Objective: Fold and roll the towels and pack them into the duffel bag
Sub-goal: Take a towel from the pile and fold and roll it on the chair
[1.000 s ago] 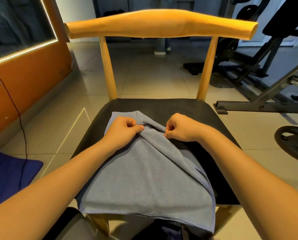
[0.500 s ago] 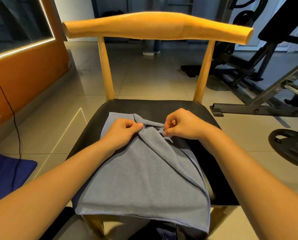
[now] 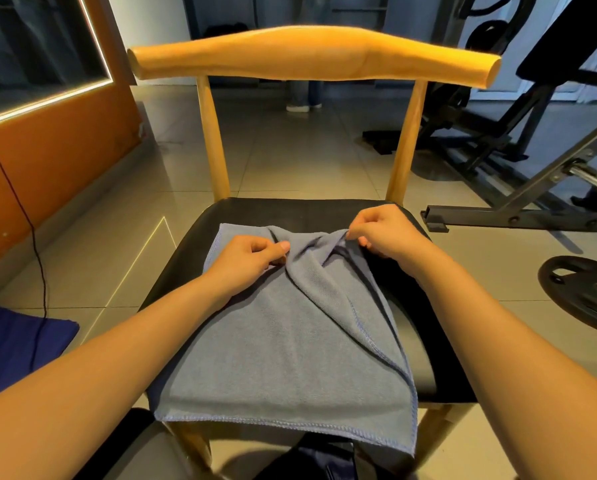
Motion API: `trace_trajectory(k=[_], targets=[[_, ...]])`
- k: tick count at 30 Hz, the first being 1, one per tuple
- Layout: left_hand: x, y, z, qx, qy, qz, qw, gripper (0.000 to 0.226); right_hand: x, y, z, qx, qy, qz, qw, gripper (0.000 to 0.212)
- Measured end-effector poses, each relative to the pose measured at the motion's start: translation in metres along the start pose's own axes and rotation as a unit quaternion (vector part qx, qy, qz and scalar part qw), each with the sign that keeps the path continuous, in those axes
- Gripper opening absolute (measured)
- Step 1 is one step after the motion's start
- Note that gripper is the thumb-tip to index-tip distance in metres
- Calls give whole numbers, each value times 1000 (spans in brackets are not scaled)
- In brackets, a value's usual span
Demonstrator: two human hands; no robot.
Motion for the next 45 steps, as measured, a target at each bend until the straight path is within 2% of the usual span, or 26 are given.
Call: trace_trajectory(k=[2, 3, 5, 6, 7, 9, 10, 13, 15, 17, 19, 21, 24, 28, 34, 39, 42, 43, 45], targets=[[3, -2, 1, -13, -9, -1, 1000, 33, 16, 16, -8, 84, -50, 43, 994, 12], [4, -2, 1, -18, -18, -16, 1000, 31, 21, 20, -9, 95, -68, 77, 990, 12], [5, 0, 1, -18, -52, -92, 994, 23, 24, 23, -9, 66, -79, 121, 987, 7], [6, 3, 0, 0, -78, -163, 984, 19, 24, 24, -9, 45, -67, 137, 987, 2], [6, 8, 0, 30, -106, -249, 962, 18, 21, 25, -8, 25, -44, 155, 987, 6], [4, 15, -2, 70, -148, -389, 907, 32, 15, 21, -5, -20, 9, 190, 982, 17], [0, 17, -4, 59, -144, -423, 893, 43, 13, 17, -4, -33, 32, 204, 978, 19], [-18, 14, -9, -28, -94, -466, 880, 64, 7, 8, -4, -17, 87, 261, 961, 7], [-26, 11, -13, -52, -75, -492, 866, 72, 6, 9, -7, -1, 98, 239, 966, 9], [-32, 10, -16, -66, -55, -506, 859, 78, 8, 16, -10, 11, 67, 129, 989, 14], [-35, 9, -18, -78, -38, -514, 853, 80, 16, 25, -13, 70, -12, 11, 997, 18], [-36, 9, -18, -81, -33, -516, 852, 82, 26, 27, -13, 112, -118, -88, 983, 20], [-35, 9, -17, -83, -36, -521, 849, 81, 25, 18, -9, 91, -199, -175, 960, 19], [-35, 8, -16, -83, -36, -528, 845, 80, 18, 13, -7, 82, -163, -97, 978, 13], [-38, 9, -20, -83, -42, -526, 846, 79, 30, 25, -22, 121, -153, -88, 977, 4], [-30, 11, -19, -86, -45, -515, 852, 76, 37, 22, -38, 134, -67, 103, 983, 7], [-15, 29, -32, 1, -94, -490, 867, 59, 34, 21, -40, 113, -37, 141, 983, 13], [-13, 39, -40, 27, -96, -473, 875, 53, 33, 21, -40, 90, -31, 156, 983, 14], [-14, 56, -59, 30, -67, -438, 896, 46, 30, 18, -41, 35, -34, 188, 981, 12]])
Point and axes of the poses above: each hand's wrist, its own z-axis away from the middle knuckle, its own y-axis out of the back of the hand, x = y × z, the point moved 4 cm from there along -z, towards the middle knuckle, and after that the axes turned 4 degrees about -y, right-handed, at the moved point
